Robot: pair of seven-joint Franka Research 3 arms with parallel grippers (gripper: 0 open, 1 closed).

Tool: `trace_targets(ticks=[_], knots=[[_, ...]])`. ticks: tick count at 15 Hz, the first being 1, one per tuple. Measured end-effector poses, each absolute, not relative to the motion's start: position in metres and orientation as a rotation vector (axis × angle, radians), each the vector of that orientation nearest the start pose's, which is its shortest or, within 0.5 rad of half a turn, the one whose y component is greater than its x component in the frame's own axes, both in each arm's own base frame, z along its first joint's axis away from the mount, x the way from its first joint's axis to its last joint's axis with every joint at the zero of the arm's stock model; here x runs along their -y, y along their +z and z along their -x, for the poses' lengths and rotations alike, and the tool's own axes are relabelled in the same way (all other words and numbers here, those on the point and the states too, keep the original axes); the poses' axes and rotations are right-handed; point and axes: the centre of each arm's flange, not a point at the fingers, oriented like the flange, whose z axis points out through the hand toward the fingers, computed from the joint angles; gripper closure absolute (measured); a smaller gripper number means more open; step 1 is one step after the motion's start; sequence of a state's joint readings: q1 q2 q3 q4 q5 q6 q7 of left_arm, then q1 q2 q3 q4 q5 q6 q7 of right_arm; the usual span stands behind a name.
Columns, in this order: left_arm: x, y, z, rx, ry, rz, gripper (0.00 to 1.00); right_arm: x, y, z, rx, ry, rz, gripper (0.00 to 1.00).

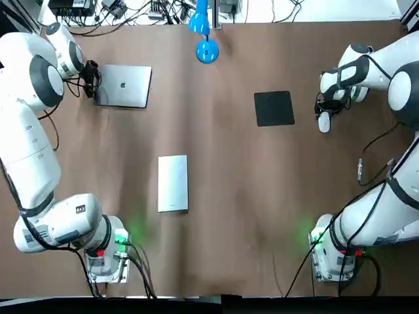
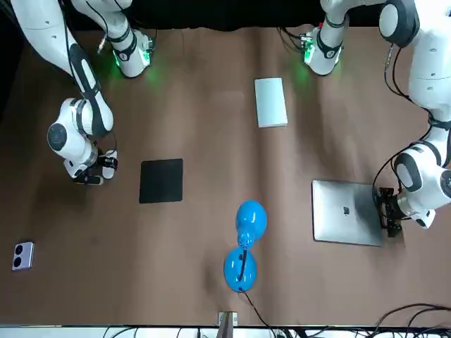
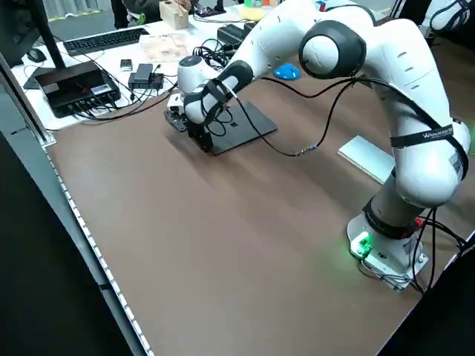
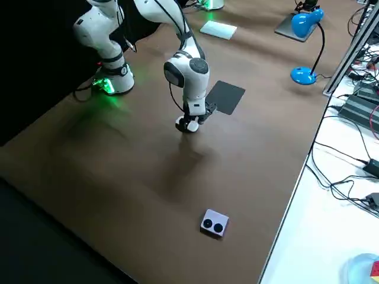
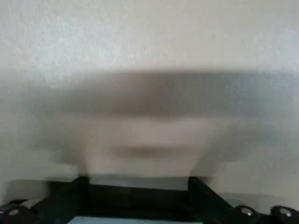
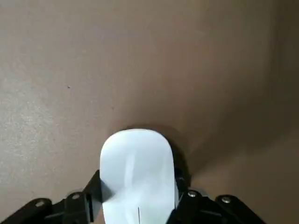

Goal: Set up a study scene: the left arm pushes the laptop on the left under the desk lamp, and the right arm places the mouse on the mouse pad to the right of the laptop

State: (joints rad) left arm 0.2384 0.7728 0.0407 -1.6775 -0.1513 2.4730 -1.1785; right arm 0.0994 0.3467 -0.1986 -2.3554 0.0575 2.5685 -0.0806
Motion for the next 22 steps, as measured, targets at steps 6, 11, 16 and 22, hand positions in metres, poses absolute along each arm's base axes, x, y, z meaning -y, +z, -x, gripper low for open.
trace_targets(ticks=[6, 11, 16, 22], knots=[[-0.145, 0.154, -0.66, 2.253, 0.03, 2.293, 0.0, 0.049, 0.185, -0.5, -0.087, 0.172, 3.162, 0.38], [-0.112, 0.153, -0.665, 2.27, 0.041, 2.273, 0.0, 0.017, 0.221, -0.513, -0.073, 0.12, 3.155, 0.38], [-0.059, 0.152, -0.67, 2.238, 0.056, 2.298, 0.0, -0.036, 0.266, -0.538, -0.064, 0.101, 3.149, 0.38], [-0.014, 0.15, -0.671, 2.188, 0.067, 2.343, 0.0, -0.129, 0.287, -0.542, -0.077, 0.038, 3.149, 0.38]])
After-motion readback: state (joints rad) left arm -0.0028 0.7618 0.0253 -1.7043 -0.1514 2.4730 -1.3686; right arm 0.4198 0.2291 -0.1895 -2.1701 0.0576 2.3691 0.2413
